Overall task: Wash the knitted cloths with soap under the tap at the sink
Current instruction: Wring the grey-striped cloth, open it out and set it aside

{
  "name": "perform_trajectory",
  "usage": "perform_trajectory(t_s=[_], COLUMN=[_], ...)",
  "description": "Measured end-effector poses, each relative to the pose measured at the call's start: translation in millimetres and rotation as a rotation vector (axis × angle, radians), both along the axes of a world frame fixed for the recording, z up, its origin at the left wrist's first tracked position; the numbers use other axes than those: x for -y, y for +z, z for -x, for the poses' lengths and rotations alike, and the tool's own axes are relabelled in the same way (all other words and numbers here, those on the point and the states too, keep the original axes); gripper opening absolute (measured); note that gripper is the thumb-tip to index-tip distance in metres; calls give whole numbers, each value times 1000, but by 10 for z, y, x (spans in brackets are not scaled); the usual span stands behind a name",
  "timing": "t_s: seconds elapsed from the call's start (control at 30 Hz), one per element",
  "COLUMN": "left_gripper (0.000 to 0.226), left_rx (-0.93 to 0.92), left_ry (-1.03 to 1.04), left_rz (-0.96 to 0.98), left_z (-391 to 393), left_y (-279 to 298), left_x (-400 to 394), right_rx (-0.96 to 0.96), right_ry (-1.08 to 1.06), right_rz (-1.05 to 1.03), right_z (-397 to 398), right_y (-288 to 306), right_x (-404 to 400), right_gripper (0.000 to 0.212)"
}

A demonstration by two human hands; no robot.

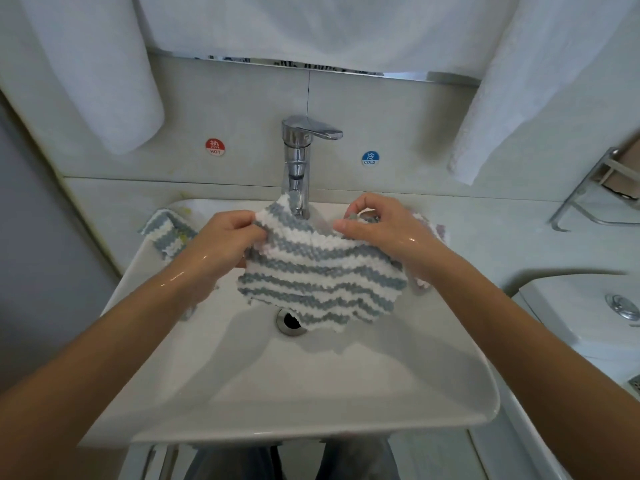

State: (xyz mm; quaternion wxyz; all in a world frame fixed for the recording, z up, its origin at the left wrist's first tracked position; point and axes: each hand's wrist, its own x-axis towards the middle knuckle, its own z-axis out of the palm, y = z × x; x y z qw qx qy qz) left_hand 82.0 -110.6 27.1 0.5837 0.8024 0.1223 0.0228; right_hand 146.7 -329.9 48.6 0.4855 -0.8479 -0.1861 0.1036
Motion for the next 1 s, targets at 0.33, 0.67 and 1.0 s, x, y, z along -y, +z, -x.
perform_trajectory(t_s=[0.33,0.67,1.0], left_gripper=[17,21,13], left_rx=[20,75,150], left_ry=[59,102,168], left_rz=[31,21,77], left_z=[94,134,185], left_y=[50,-17,-98], left_x=[-177,-243,-366], right_rx=[51,127,-183], right_ry=[60,22,-53], right_rz=[169,325,-80], right_z=[-2,80,129], right_y=[18,-32,-94], right_x=[170,145,210], right_gripper=[23,18,36])
